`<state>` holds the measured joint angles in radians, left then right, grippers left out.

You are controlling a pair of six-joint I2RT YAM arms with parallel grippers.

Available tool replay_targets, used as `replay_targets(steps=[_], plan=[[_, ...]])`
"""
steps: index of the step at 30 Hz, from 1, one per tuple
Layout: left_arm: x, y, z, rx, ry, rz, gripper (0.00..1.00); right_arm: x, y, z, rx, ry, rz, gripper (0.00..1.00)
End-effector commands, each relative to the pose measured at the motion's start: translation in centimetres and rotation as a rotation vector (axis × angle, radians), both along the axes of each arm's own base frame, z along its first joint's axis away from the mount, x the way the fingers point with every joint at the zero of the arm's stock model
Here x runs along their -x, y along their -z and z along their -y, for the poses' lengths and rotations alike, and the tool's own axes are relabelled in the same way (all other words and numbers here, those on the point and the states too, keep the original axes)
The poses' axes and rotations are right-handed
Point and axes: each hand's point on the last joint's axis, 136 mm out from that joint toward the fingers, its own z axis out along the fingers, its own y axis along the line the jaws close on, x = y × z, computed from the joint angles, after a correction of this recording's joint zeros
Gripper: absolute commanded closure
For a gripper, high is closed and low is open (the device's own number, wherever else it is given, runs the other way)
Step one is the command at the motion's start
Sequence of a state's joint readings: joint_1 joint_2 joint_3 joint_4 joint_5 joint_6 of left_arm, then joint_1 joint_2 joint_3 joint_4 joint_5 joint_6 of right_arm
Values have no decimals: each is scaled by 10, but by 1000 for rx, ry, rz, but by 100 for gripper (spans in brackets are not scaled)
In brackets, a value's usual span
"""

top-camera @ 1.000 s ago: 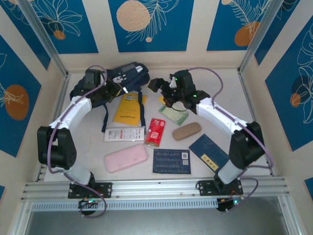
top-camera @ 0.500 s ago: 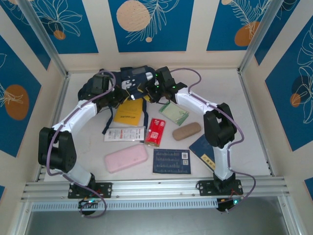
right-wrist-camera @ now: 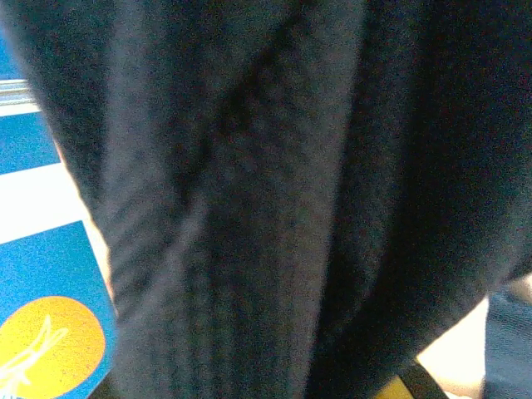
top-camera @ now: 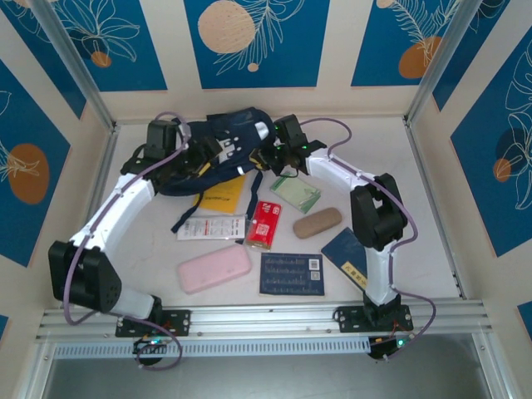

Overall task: Pack the student bag
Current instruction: Move the student bag to the top-center of the table.

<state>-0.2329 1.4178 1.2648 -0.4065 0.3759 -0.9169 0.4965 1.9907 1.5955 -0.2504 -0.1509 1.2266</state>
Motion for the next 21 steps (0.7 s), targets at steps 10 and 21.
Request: replay_targets(steps=[10, 21], plan=[[18, 45, -119, -162, -378, -142, 31, 18, -117, 49, 66, -268, 417, 98], [8, 83, -90, -106, -246, -213, 31, 30, -77, 121, 58, -242, 266, 93]])
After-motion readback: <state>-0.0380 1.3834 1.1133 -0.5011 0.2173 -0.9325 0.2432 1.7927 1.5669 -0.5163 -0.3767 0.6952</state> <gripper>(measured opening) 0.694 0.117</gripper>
